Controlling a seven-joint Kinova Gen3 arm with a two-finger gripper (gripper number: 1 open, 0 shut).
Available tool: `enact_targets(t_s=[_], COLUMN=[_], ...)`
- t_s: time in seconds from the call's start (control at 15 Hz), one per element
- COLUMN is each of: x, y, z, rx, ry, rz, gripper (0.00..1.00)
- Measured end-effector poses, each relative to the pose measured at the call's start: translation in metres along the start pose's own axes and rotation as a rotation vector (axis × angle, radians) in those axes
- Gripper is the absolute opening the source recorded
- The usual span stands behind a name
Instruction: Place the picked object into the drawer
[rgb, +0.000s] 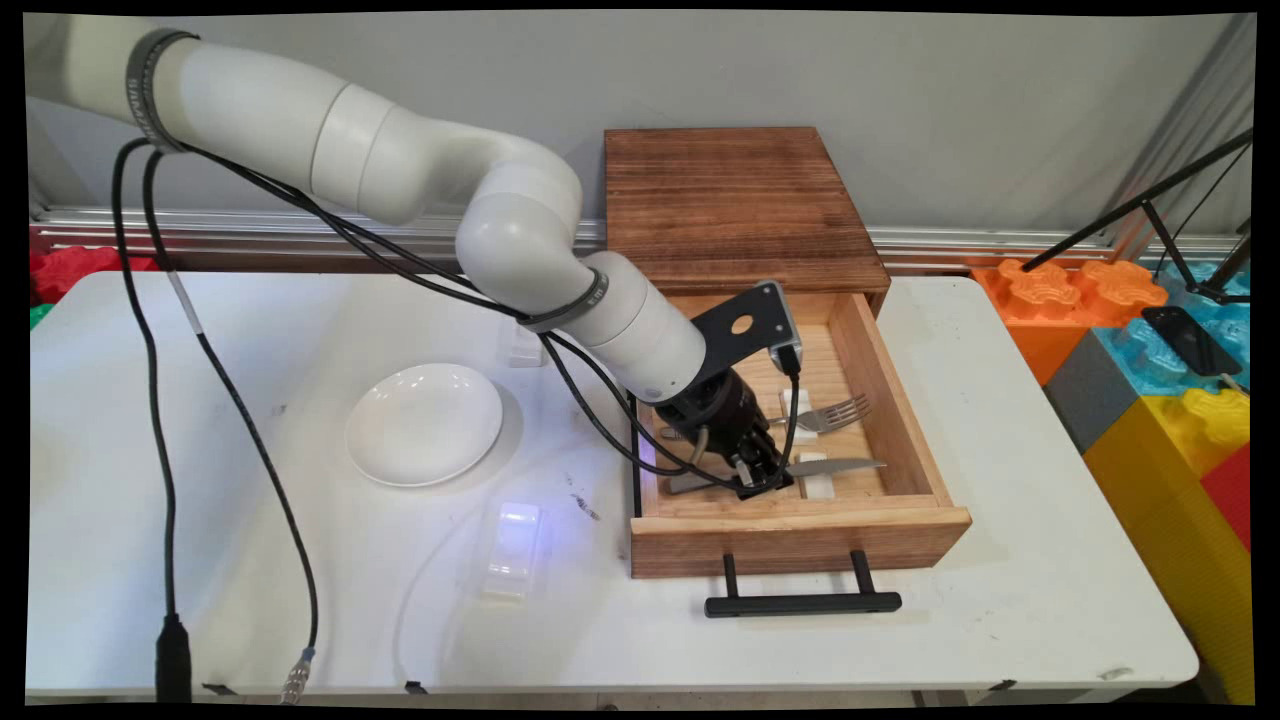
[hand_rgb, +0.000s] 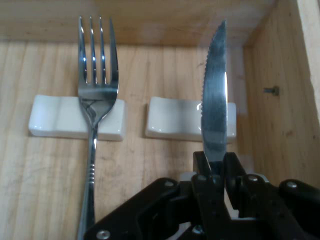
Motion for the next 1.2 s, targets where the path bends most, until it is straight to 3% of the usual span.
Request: enact_targets(t_s=[0.53,0.6,1.2], x=[-0.008,-0.009,-0.008], y=[-0.005,-0.005,-0.009], z=[0.011,0.012,0.010], rx=[-0.010,-0.012,-0.014], ry=[-0.006,-0.006,-0.005], rz=[0.004,0.009,0.017], gripper=[0.00,1.00,1.00])
